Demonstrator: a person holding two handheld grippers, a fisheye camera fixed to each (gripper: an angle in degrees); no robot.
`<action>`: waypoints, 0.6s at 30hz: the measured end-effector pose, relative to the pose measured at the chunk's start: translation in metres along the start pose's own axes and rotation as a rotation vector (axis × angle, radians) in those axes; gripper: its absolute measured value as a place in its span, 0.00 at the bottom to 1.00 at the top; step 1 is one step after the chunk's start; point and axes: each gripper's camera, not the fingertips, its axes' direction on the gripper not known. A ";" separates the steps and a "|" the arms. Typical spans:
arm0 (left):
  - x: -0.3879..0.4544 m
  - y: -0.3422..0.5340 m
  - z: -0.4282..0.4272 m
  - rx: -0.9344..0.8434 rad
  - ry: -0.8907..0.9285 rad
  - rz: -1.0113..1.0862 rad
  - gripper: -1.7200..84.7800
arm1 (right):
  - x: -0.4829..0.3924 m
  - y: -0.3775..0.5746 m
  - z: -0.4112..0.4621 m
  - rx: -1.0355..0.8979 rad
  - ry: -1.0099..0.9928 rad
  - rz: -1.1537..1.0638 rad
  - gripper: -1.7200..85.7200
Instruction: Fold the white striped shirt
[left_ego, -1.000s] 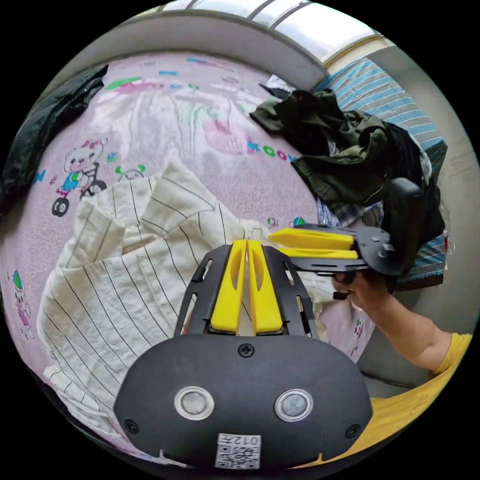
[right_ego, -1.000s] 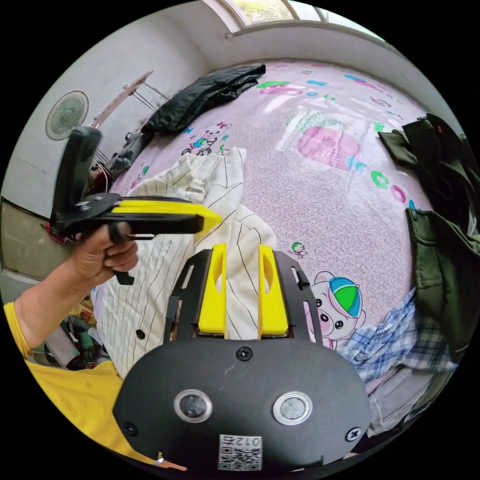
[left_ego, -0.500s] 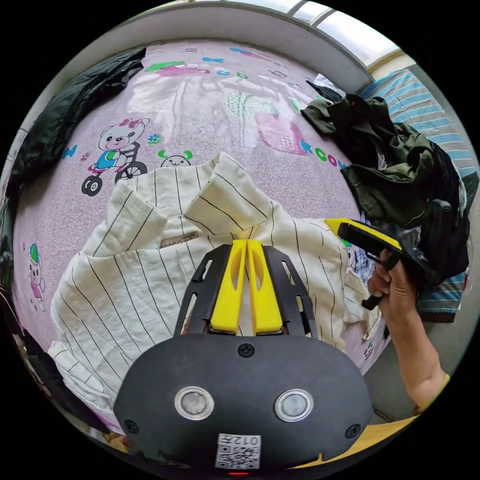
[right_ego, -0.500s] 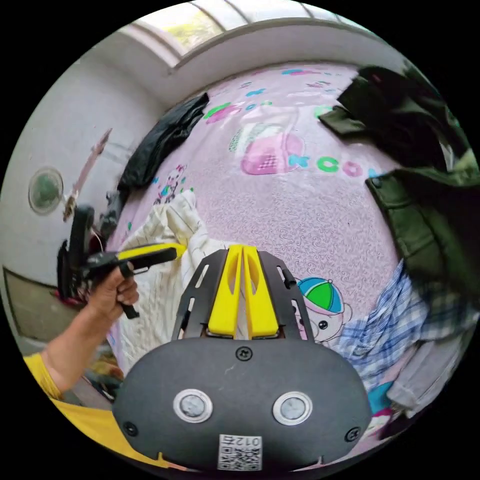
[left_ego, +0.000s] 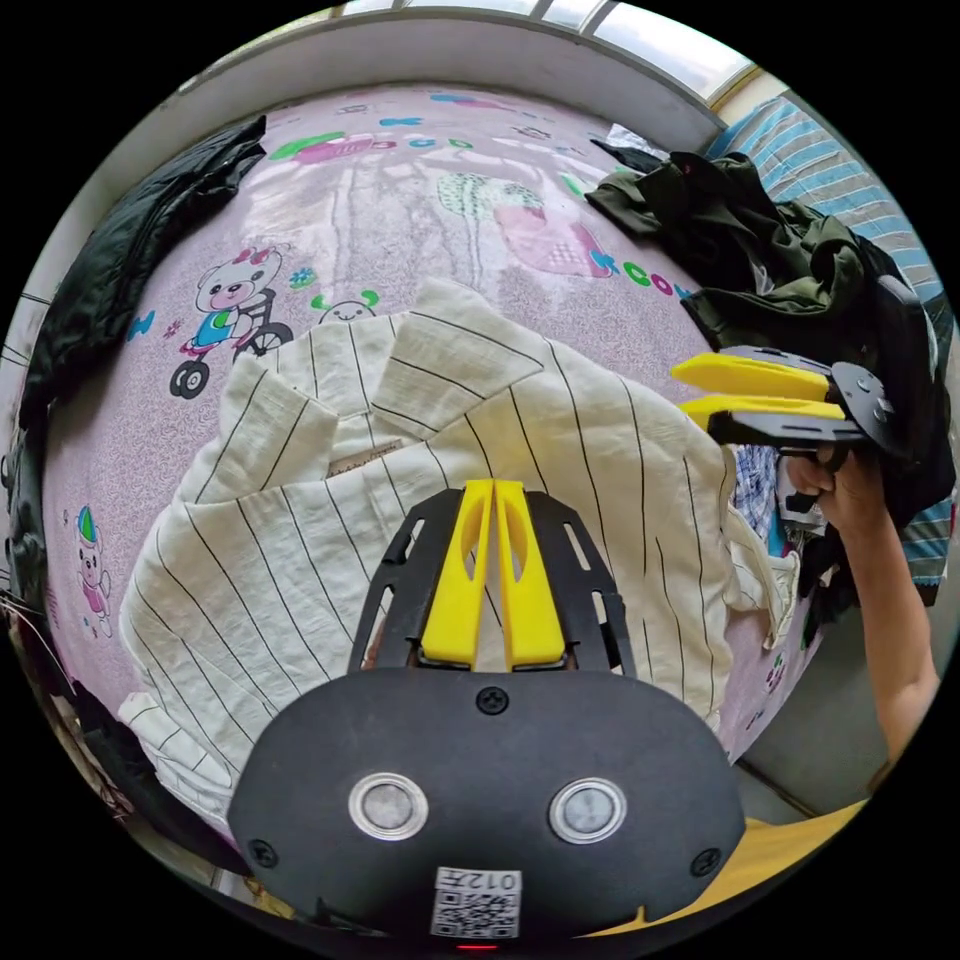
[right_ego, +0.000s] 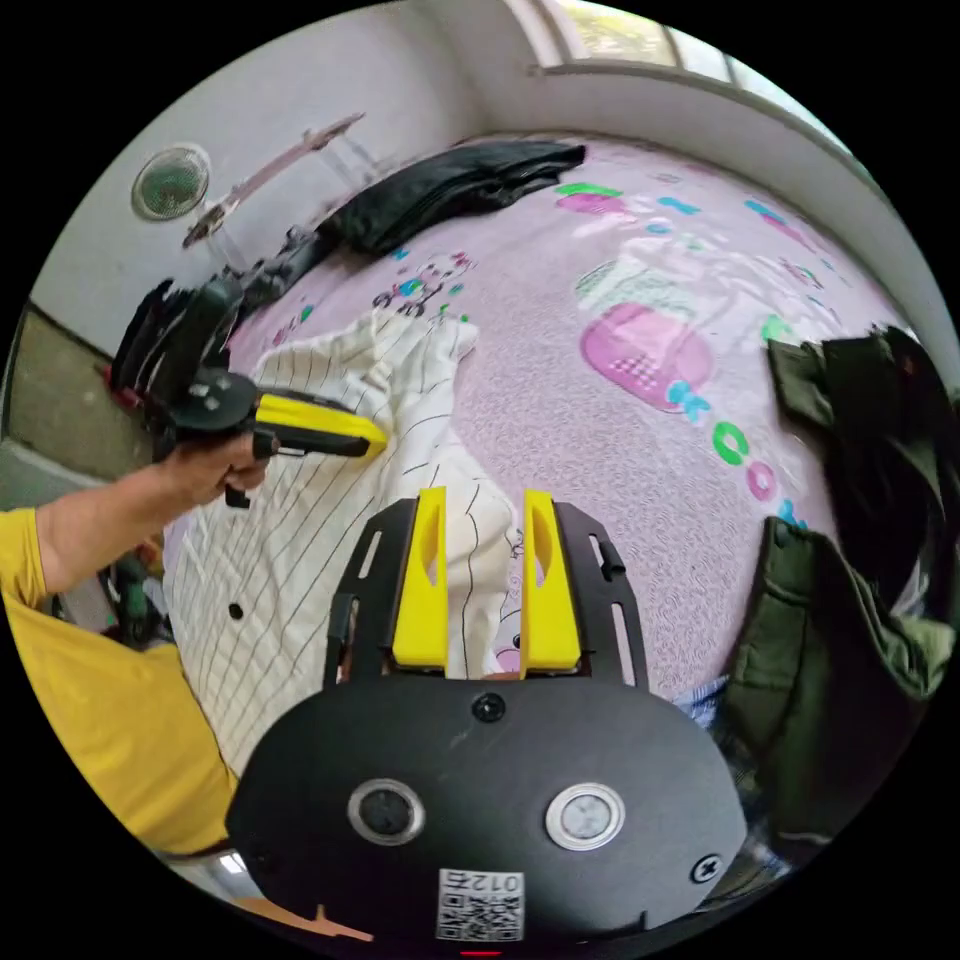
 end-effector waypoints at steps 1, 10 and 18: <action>0.000 -0.001 0.000 -0.004 0.003 -0.002 0.02 | -0.002 -0.007 0.006 -0.048 -0.018 -0.037 0.13; 0.014 -0.004 0.003 -0.007 -0.051 0.027 0.02 | 0.005 -0.043 -0.013 -0.058 0.237 0.008 0.03; 0.027 -0.005 0.006 0.013 -0.094 0.035 0.03 | 0.015 -0.031 -0.057 0.027 -0.068 0.091 0.12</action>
